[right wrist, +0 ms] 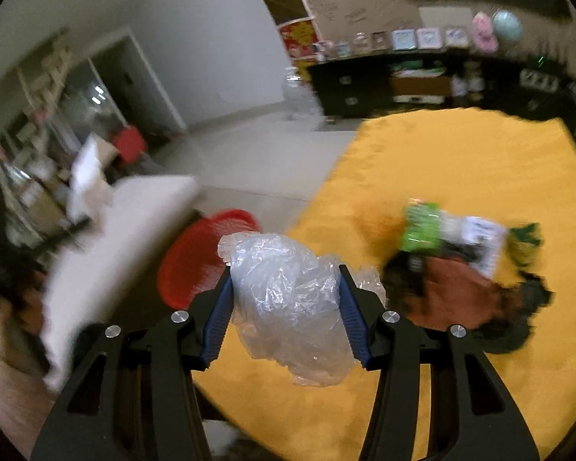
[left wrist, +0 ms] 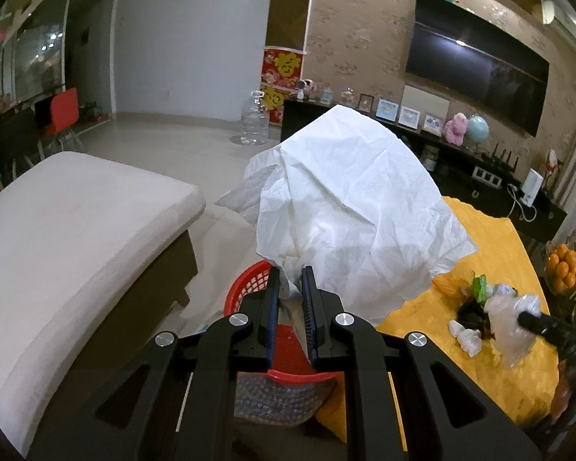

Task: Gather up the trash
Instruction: 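Grasp the clear plastic bag with the right tool and lift it, then carry tissue and plastic bag over the red wastebasket and open both tools, then move both tools back over the trash on the table, then grasp the white crumpled tissue with the left tool while the right tool grasps the black bag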

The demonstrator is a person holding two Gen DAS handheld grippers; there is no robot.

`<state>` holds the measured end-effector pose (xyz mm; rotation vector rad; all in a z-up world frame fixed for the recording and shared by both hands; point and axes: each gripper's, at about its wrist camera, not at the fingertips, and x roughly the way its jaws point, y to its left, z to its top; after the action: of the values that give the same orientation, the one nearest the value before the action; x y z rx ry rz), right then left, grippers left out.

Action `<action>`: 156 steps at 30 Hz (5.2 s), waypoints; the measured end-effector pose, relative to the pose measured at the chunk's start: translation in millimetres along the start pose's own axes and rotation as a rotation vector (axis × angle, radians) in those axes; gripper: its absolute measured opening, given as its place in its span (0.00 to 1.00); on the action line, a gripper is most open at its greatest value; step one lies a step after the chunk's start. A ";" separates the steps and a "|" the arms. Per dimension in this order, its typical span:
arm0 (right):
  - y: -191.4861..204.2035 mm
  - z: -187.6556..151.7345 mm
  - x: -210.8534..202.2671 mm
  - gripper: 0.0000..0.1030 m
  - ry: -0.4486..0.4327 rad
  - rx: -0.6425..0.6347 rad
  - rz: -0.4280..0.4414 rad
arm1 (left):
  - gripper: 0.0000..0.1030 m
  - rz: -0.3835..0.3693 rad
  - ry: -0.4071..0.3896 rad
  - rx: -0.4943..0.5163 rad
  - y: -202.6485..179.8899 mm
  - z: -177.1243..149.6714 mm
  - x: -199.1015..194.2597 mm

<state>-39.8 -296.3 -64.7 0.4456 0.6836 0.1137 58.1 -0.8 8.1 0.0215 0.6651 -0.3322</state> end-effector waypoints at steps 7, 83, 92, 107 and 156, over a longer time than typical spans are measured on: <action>18.9 27.5 -8.9 0.49 -0.048 -0.027 -0.006 | 0.11 0.009 -0.004 -0.009 -0.8 -4.5 3.5; 46.6 36.5 78.4 0.83 -0.102 -0.237 -0.190 | 0.88 0.238 0.006 0.010 -10.7 -41.8 98.2; -5.5 10.7 29.1 0.83 -0.121 -0.134 -0.340 | 0.88 0.217 0.009 0.043 -30.1 -46.7 96.5; -80.4 -47.1 -39.8 0.83 -0.125 0.045 -0.562 | 0.88 0.077 0.050 0.109 -76.4 -64.1 88.7; -156.8 -64.8 -37.0 0.83 -0.068 0.264 -0.493 | 0.34 -0.368 0.307 0.463 -254.7 -126.5 155.8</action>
<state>-116.1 -423.2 -155.5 0.5180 0.7267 -0.4592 17.9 -272.2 -164.6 0.4017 0.8847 -0.8445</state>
